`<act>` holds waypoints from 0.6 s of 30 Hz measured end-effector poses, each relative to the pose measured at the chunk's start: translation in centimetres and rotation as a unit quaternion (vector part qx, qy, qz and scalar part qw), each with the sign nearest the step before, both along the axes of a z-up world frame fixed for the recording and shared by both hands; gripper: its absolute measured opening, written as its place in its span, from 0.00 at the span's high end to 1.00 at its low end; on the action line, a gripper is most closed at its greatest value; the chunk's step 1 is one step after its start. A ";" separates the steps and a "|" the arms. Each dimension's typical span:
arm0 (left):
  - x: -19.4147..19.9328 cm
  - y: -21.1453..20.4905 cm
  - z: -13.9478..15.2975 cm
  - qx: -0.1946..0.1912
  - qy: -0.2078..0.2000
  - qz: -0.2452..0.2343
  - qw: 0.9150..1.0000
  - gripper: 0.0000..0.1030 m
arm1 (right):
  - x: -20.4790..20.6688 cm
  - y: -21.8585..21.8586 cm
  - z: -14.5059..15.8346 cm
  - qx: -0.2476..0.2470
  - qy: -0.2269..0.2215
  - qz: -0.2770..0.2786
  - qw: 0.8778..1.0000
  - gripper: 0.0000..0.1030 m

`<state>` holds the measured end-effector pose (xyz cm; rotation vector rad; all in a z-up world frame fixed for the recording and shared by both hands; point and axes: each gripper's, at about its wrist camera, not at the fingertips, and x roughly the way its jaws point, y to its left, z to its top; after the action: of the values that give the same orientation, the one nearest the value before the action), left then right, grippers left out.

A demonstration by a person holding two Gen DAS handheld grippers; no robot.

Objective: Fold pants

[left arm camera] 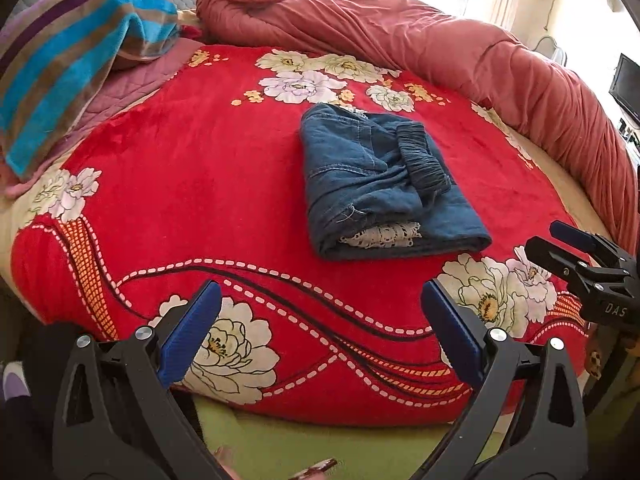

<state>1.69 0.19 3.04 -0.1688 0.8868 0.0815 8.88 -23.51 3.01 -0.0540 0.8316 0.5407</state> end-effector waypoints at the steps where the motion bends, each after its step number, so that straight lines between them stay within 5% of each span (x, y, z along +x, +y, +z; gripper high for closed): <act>1: 0.0 0.0 0.0 0.000 0.000 0.000 1.000 0.09 | 0.0 0.0 0.1 -0.001 -0.001 0.000 1.000 0.04; 18: -0.2 0.1 0.3 0.004 -0.004 0.004 1.000 0.09 | 0.2 -0.4 0.7 0.000 -0.006 -0.004 1.000 0.04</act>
<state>1.52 0.28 3.32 -0.1642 0.8782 0.0920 9.05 -23.87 3.74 -0.0539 0.8189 0.5329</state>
